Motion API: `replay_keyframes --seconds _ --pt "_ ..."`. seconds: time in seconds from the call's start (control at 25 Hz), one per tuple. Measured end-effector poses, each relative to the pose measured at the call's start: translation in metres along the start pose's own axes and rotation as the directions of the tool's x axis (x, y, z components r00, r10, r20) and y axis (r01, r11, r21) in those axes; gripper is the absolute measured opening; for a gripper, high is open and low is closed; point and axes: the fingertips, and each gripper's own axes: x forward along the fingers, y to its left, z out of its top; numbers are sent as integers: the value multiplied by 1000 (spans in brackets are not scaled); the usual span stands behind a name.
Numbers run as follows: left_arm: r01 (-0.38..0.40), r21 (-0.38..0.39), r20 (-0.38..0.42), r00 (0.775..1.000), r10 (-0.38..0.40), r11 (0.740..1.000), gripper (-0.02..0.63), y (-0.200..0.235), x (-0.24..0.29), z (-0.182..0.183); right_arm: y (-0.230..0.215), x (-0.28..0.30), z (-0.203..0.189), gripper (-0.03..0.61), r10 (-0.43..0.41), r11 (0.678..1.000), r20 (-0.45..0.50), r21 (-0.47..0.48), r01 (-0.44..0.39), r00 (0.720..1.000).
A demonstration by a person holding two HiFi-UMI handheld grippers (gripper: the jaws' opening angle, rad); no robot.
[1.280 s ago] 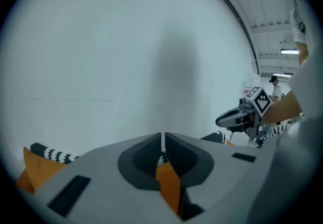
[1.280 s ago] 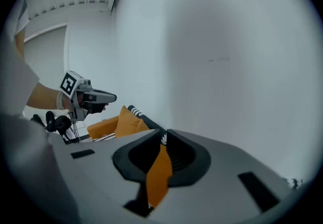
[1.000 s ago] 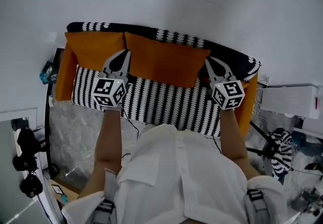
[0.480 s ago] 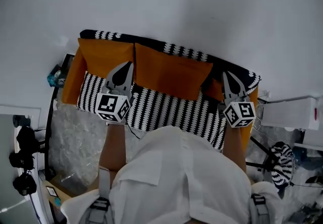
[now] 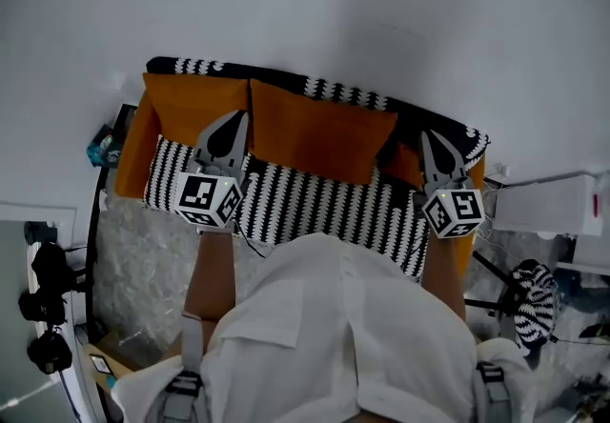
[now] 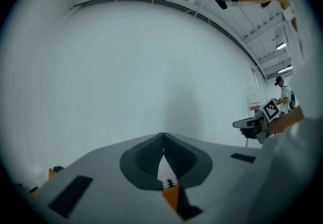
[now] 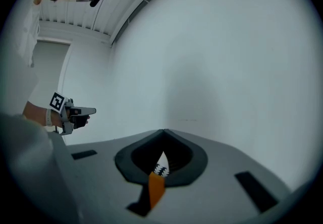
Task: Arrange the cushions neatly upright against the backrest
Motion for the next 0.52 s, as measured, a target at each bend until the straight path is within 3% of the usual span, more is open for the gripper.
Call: replay_keyframes --seconds 0.52 --pt "-1 -16 7 1000 1 1000 14 -3 -9 -3 14 4 4 6 20 1000 9 -24 -19 1000"
